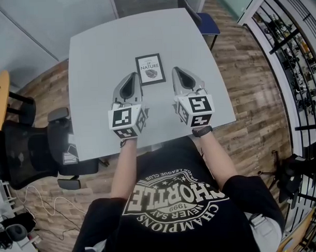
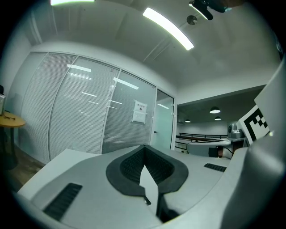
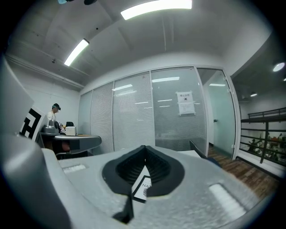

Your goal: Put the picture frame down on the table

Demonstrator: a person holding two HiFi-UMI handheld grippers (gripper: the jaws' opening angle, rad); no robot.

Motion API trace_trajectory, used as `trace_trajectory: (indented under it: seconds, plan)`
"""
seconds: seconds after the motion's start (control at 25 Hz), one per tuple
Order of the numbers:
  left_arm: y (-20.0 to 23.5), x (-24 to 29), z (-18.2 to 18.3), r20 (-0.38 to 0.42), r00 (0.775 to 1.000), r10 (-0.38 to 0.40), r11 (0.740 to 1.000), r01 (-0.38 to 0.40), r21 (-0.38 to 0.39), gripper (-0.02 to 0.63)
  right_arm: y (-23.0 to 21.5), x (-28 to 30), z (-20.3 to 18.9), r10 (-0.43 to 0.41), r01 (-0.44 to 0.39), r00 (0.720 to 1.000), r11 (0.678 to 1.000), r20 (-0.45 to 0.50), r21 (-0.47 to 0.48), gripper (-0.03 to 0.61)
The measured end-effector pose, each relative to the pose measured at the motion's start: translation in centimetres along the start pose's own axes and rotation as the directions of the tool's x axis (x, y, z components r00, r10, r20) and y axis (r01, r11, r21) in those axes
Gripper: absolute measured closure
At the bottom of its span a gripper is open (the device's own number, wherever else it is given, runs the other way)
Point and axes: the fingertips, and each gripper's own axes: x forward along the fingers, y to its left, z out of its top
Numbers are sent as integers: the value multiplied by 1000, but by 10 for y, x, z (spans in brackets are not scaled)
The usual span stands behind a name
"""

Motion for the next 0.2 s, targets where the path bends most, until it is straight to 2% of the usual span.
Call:
trace_trajectory:
  seconds: [0.2]
  plan:
    - [3, 10, 2, -2, 1000, 3, 1000, -3, -8, 609, 0, 9, -2, 22, -23, 1000, 1000, -20, -12, 580]
